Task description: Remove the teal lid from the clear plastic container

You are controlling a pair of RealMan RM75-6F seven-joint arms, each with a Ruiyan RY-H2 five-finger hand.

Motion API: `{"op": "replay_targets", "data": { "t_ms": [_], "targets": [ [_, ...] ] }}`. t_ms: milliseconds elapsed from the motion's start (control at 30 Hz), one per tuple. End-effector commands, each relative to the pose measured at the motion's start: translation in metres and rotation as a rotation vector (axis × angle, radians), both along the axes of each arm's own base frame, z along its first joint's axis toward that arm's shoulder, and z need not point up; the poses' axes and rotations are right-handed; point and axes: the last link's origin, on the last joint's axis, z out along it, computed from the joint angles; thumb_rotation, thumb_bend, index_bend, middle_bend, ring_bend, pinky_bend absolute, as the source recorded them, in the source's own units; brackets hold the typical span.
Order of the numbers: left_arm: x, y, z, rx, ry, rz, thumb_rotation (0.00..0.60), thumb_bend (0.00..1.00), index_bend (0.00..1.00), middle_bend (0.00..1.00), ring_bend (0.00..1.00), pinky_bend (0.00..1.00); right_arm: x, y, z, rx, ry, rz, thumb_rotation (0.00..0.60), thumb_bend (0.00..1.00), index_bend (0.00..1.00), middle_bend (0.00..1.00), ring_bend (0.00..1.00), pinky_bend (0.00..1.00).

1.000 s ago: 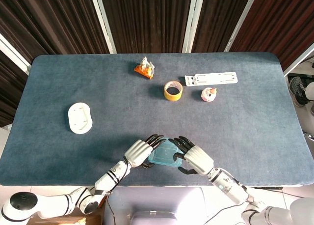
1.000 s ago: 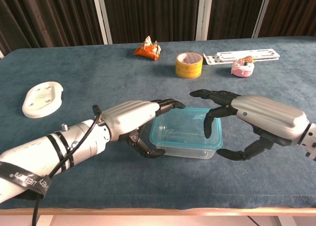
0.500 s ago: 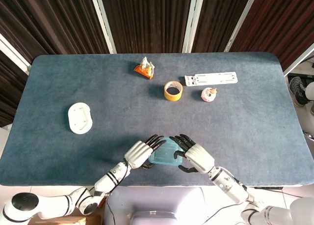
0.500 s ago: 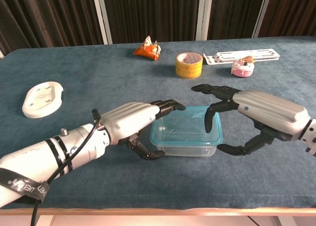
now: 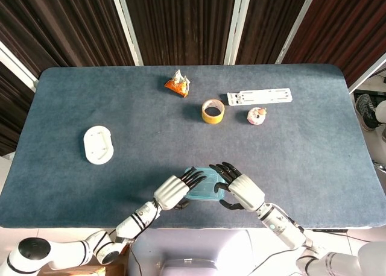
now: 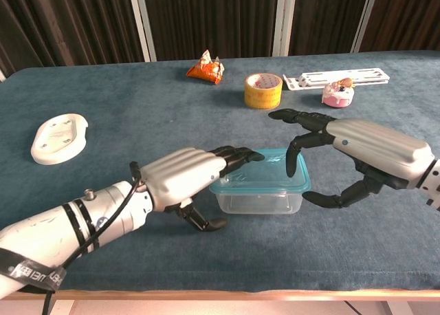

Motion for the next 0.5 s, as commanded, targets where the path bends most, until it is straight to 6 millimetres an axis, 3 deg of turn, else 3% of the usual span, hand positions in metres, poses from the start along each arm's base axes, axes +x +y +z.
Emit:
{"op": "replay_targets", "data": {
  "t_ms": [33, 500],
  "targets": [
    [-0.0001, -0.0011, -0.0006, 0.004, 0.000, -0.010, 0.600, 0.30, 0.00, 0.70, 0.54, 0.67, 0.0002, 0.0001, 0.0010, -0.002, -0.002, 0.000, 0.600, 0.44, 0.59, 0.09, 0.00, 0.00],
    [-0.0047, -0.0024, -0.0014, 0.015, -0.001, -0.020, 0.600, 0.30, 0.00, 0.71, 0.54, 0.68, -0.0015, 0.0002, 0.0011, 0.004, 0.004, -0.005, 0.600, 0.44, 0.59, 0.09, 0.00, 0.00]
  ]
}}
